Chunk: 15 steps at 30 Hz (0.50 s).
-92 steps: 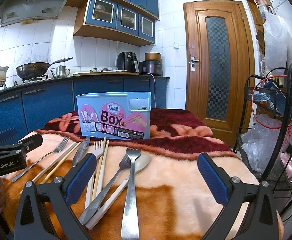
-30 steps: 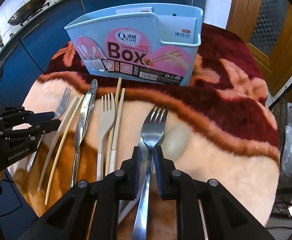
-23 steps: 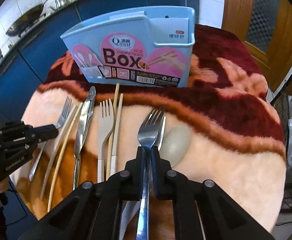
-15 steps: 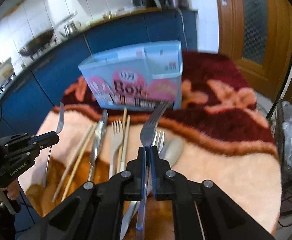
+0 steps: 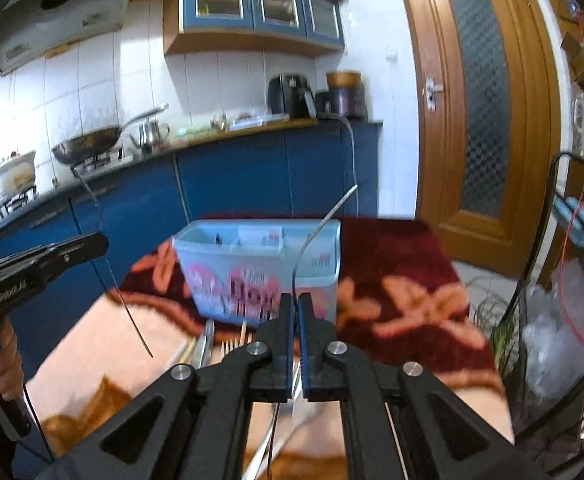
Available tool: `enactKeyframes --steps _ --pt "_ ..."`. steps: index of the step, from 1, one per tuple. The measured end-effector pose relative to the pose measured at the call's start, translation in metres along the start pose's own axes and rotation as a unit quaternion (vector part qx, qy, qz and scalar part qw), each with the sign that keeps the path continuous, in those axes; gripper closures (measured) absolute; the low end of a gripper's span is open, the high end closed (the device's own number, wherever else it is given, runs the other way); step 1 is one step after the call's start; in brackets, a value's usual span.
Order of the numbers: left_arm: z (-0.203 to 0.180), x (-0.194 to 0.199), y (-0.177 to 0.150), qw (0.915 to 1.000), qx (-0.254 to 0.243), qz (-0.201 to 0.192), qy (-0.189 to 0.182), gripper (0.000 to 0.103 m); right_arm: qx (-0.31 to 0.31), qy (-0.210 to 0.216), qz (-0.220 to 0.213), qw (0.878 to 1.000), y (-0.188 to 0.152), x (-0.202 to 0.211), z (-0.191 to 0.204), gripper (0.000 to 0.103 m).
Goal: Organize utensils
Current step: 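Lift both forks and lower them into the light-blue Box holder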
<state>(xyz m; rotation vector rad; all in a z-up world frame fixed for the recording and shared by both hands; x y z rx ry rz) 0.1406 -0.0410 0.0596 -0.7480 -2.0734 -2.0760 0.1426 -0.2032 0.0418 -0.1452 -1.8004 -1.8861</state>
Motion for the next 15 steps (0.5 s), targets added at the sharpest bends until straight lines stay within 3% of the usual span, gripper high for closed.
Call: enactKeyframes --steps 9,15 --pt "0.013 -0.016 0.082 0.998 -0.001 -0.058 0.024 0.1 0.03 -0.012 -0.074 0.997 0.066 -0.011 -0.003 0.099" --pt "0.026 -0.054 0.099 0.9969 0.001 -0.068 0.041 0.1 0.028 -0.015 -0.084 0.996 0.093 -0.05 -0.011 0.099"
Point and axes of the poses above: each gripper's, at about its wrist camera, not at the fingertips, and x roughly against the way its jaws point, z to its left, y to its top, the point moved 10 cm from there along -x, roughly the way its jaws point, and after that the axes turned 4 degrees about y, right-handed, at the moved point
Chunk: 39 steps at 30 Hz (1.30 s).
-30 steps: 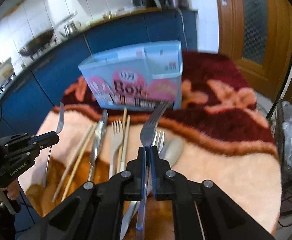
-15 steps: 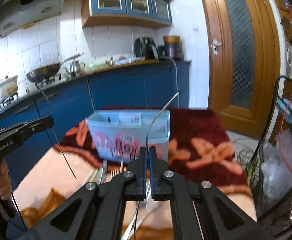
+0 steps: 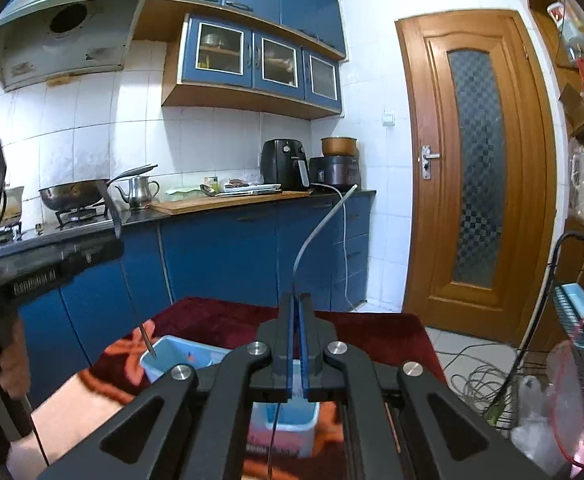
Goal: Organize utensils
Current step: 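Lift both forks and lower them into the light-blue Box holder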
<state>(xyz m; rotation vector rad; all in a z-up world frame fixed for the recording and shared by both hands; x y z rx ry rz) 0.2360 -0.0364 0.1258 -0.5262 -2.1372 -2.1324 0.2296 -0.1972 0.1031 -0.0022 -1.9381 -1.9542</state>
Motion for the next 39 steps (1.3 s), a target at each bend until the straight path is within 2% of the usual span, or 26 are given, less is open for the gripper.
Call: enactKeyframes --steps 3,7,16,20,25,28,32,39 --pt "0.008 -0.021 -0.012 0.9998 0.016 0.013 0.002 0.1 0.015 -0.008 0.003 1.0 0.003 -0.026 0.0 0.099" --pt "0.014 -0.044 -0.036 0.9984 0.038 0.04 -0.004 0.1 0.025 -0.005 0.032 0.999 -0.015 -0.052 -0.001 0.099" --pt "0.011 -0.056 -0.071 0.9988 0.011 0.048 0.007 0.1 0.034 0.004 0.065 0.997 -0.055 -0.071 0.0 0.099" --pt "0.015 -0.064 -0.077 0.998 0.022 0.059 0.003 0.1 0.034 -0.003 0.056 0.998 -0.052 -0.07 -0.004 0.099" --pt "0.015 -0.068 -0.084 0.9969 0.028 0.072 -0.011 0.1 0.015 -0.027 0.009 0.999 -0.023 -0.058 -0.017 0.099" --pt "0.011 -0.07 -0.086 0.9962 0.032 0.079 -0.021 0.1 0.003 -0.031 -0.006 1.0 -0.017 -0.058 -0.024 0.099" --pt "0.009 -0.074 -0.091 0.9957 0.033 0.084 -0.02 0.1 0.018 -0.038 -0.006 0.999 -0.022 -0.064 -0.024 0.098" --pt "0.012 -0.08 -0.102 0.9941 0.044 0.099 -0.003 0.1 0.029 -0.015 -0.006 0.999 -0.015 -0.068 -0.016 0.099"
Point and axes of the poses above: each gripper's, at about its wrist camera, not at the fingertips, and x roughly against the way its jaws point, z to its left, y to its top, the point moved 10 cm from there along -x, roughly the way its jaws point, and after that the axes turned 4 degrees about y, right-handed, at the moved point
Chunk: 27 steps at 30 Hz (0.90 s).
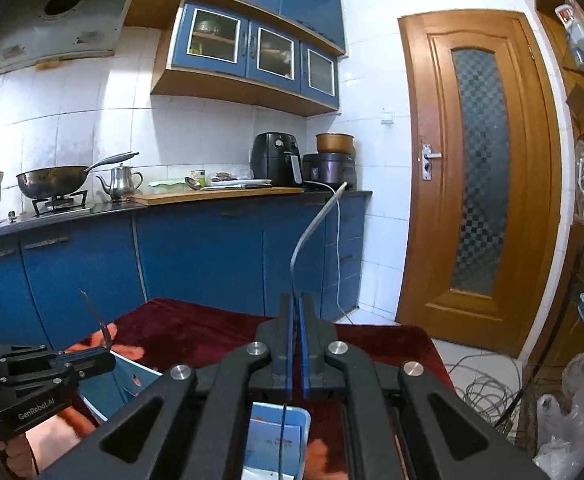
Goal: Organize utensils
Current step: 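Lift both forks and lower them into the light-blue Box holder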
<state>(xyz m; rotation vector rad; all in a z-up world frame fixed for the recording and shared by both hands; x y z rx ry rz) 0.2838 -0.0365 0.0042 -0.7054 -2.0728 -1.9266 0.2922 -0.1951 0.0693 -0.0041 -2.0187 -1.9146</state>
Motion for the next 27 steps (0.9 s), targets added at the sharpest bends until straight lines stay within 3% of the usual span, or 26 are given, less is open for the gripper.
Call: enactKeyframes --steps 8,10,11,16,27 --pt "-0.003 0.001 -0.005 0.9996 0.0 0.012 0.024 0.098 0.008 0.058 0.106 0.993 -0.054 -0.024 0.026 0.098" --pt "-0.004 0.006 -0.006 0.9994 0.003 0.013 0.032 0.092 0.013 0.078 0.117 0.99 -0.06 -0.024 0.035 0.097" --pt "-0.004 0.009 -0.007 0.9994 0.004 0.013 0.032 0.088 0.015 0.083 0.118 0.989 -0.061 -0.023 0.038 0.097" --pt "-0.004 0.02 -0.009 0.9995 0.01 0.01 0.03 0.082 0.02 0.092 0.105 0.99 -0.053 -0.009 0.047 0.075" --pt "-0.009 0.056 -0.015 0.9996 -0.008 0.024 0.008 0.081 -0.029 0.066 0.106 0.992 -0.046 0.042 0.033 0.074"
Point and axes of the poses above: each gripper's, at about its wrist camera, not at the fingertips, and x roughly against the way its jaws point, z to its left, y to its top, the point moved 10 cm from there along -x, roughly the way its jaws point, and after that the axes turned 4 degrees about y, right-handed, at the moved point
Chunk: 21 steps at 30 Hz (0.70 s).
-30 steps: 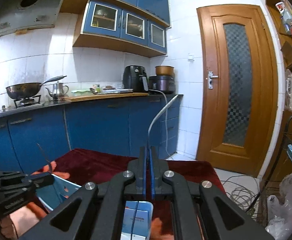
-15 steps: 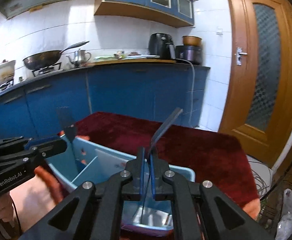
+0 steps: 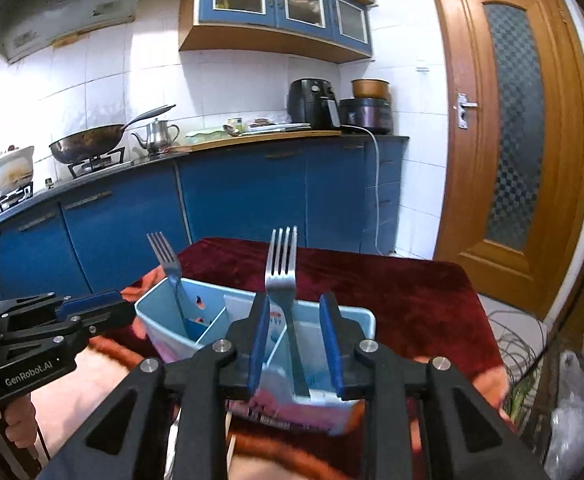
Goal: Organize utensils
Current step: 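Lift both forks and lower them into the light-blue Box holder, then open both tools to release the forks and withdraw from the holder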
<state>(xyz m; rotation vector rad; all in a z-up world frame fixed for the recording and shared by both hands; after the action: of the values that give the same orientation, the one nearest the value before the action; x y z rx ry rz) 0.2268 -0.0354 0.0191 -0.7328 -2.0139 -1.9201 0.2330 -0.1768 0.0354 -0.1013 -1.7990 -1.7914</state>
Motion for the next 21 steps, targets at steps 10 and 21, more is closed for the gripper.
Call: enactKeyframes --steps 10,21 --pt "-0.003 0.04 -0.022 0.9992 -0.01 0.038 -0.005 0.081 -0.024 -0.012 0.048 0.998 -0.025 0.05 0.003 0.074" --pt "-0.003 0.053 -0.063 0.9954 -0.041 0.087 0.0 0.072 -0.045 -0.01 0.144 0.989 -0.083 0.051 0.006 0.07"
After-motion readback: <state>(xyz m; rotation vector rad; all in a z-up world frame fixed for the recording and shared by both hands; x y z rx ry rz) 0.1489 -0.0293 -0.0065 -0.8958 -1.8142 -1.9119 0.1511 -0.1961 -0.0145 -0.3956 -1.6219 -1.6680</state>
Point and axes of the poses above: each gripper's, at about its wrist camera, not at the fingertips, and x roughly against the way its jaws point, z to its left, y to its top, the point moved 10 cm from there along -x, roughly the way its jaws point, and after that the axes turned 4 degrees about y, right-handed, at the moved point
